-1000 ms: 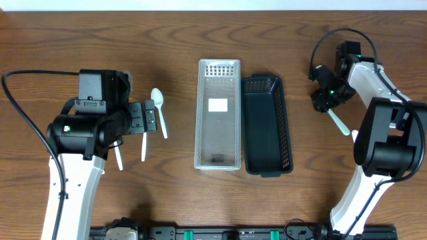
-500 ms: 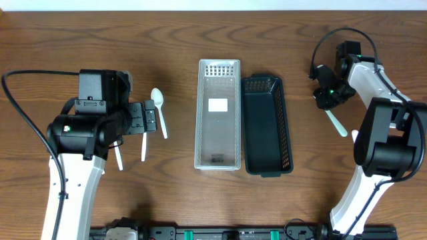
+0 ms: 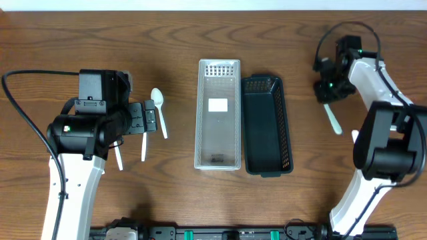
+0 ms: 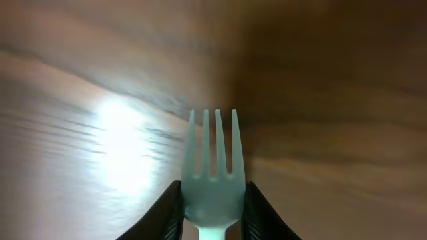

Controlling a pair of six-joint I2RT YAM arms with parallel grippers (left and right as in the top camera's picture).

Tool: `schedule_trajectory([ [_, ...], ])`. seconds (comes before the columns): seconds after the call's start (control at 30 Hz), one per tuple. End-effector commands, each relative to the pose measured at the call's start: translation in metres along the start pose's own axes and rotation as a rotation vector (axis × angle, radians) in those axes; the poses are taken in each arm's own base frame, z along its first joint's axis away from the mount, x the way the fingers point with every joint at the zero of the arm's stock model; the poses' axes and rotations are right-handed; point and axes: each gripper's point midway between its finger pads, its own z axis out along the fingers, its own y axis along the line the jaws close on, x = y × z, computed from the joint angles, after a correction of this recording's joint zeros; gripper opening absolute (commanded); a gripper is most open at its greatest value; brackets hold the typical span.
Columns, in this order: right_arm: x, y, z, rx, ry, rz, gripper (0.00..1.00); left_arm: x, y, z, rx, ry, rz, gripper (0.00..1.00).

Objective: Pack container
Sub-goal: 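Lower the right gripper and grasp a white fork by its head, then carry the fork left and drop it into the dark green basket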

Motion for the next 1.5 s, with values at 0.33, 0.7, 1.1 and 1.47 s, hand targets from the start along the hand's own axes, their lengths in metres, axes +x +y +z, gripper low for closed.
schedule_trajectory([
  [0.33, -0.011, 0.114, -0.17, -0.089, -0.248, 0.449, 0.01, -0.005, 0.002, -0.003, -0.009, -0.012, -0.002, 0.98],
  [0.7, 0.036, 0.178, -0.083, -0.034, -0.035, 0.401, 0.01, -0.005, 0.002, -0.003, -0.009, -0.012, -0.002, 0.98],
  [1.1, 0.049, 0.202, -0.039, -0.077, -0.053, 0.139, 0.58, -0.005, 0.002, -0.003, -0.009, -0.012, -0.002, 0.98],
  [1.47, 0.016, 0.096, -0.197, 0.053, -0.304, 0.349, 0.63, -0.005, 0.002, -0.003, -0.01, -0.012, -0.002, 0.98],
])
